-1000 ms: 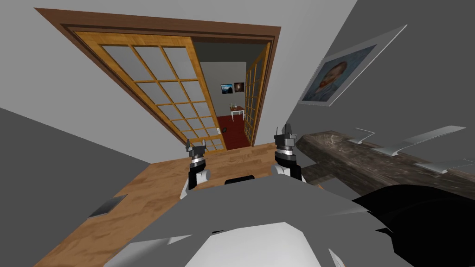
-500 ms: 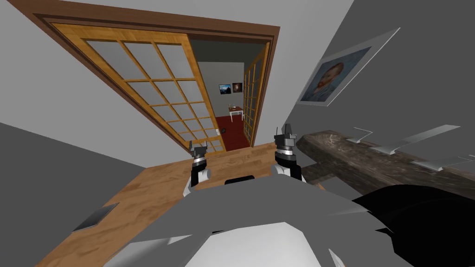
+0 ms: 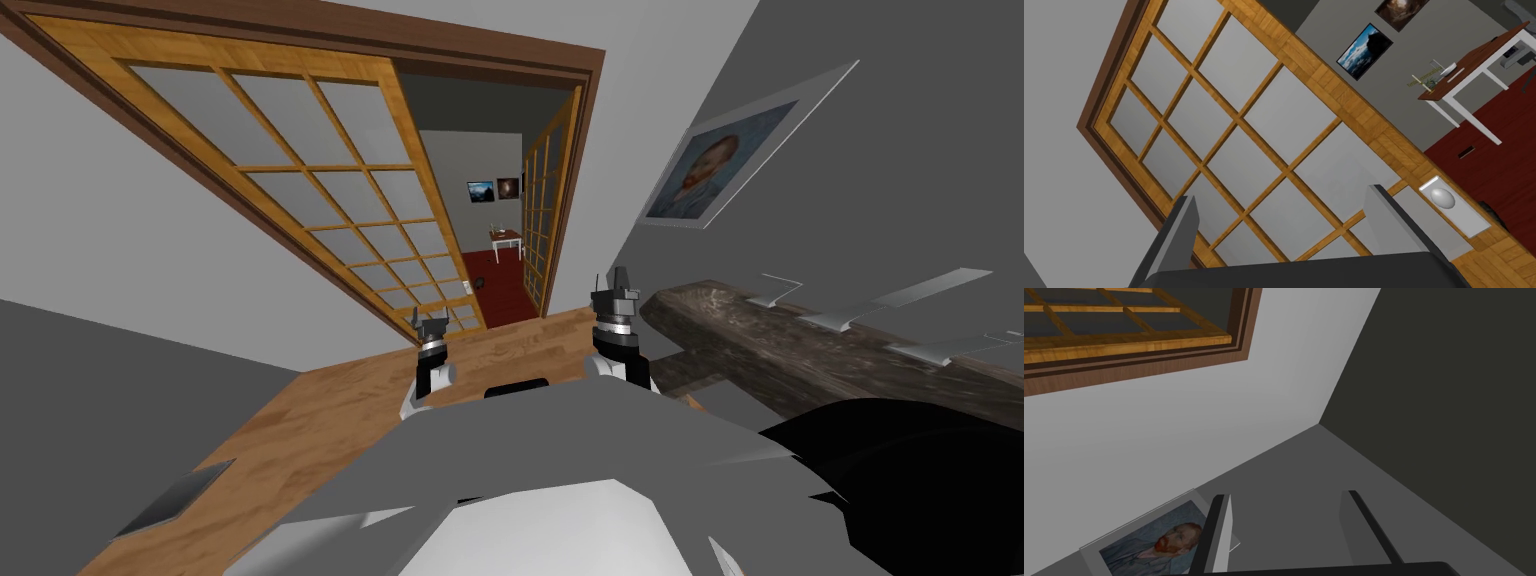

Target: Push the door open

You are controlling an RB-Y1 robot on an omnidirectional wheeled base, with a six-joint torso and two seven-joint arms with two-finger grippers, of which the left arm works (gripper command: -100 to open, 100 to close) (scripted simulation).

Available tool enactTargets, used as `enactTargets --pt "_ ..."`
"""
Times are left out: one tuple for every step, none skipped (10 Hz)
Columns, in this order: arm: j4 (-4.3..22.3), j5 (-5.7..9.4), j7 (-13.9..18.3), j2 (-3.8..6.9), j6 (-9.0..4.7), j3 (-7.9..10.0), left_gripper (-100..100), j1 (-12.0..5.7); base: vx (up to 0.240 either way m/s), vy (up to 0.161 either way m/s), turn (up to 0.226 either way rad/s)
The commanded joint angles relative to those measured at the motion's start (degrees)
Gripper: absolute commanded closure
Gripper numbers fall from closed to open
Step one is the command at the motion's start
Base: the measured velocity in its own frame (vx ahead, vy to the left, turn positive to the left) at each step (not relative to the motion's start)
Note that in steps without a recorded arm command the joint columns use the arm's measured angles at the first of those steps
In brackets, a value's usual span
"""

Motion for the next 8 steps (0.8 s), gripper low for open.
enactTargets --pt "2.9 0.29 2.0 -0.01 -0.91 0.36 -100 -1.21 0.076 0.052 -0.085" --pt "3.6 0.29 2.0 -0.01 -0.91 0.36 -100 -1.21 0.056 0.036 -0.038" --pt "5.7 0.50 3.3 0.03 -1.32 0.64 -100 -2.03 0.052 0.031 -0.049" --pt "7.7 0.71 4.6 0.07 -1.73 0.92 -100 -2.84 0.062 0.043 -0.096" --pt "9.6 0.92 5.8 0.08 -2.15 1.20 -100 -3.66 0.077 0.053 -0.099" --pt "11.6 1.13 7.1 0.06 -2.56 1.48 -100 -4.47 0.107 0.061 -0.091" --pt "12.0 1.13 7.1 0.06 -2.56 1.48 -100 -4.47 0.063 0.043 -0.021" --pt "14.0 1.34 8.4 0.04 -2.98 1.76 -100 -5.29 0.039 0.034 -0.051"
